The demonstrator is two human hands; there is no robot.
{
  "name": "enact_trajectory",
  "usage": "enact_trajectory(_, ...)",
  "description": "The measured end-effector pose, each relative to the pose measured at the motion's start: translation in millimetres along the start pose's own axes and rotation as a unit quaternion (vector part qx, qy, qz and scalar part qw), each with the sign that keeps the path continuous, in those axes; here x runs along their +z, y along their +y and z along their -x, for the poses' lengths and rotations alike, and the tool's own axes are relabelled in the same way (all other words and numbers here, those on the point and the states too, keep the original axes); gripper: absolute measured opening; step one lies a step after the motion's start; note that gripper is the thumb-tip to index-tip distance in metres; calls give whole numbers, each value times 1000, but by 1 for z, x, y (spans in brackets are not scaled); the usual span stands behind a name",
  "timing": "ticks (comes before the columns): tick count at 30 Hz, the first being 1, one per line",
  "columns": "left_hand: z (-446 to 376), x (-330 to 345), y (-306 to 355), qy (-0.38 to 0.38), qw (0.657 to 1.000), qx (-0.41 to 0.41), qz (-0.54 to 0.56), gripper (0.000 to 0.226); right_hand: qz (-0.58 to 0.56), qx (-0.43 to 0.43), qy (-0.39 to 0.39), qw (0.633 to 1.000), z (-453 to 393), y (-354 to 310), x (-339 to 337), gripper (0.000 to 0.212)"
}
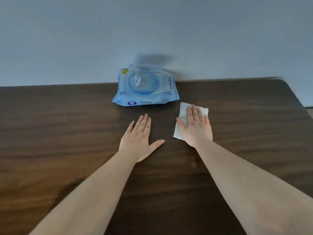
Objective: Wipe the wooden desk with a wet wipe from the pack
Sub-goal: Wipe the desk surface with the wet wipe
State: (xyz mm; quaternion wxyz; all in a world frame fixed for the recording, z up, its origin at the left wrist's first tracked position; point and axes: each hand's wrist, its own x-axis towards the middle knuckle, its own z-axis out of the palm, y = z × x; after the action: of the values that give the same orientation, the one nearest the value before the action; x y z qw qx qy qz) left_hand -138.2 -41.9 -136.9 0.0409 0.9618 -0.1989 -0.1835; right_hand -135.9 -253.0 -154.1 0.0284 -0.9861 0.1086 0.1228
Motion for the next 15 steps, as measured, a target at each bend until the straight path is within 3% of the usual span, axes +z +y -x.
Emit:
enact_trajectory(11, -102, -4, 164, 18, 981, 191, -24, 91, -32, 150, 20, 988, -17, 169, -9, 75)
enact_trajectory(15, -124, 3, 197, 46, 975, 211, -50, 91, -40, 186, 33, 981, -24, 219, -12, 74)
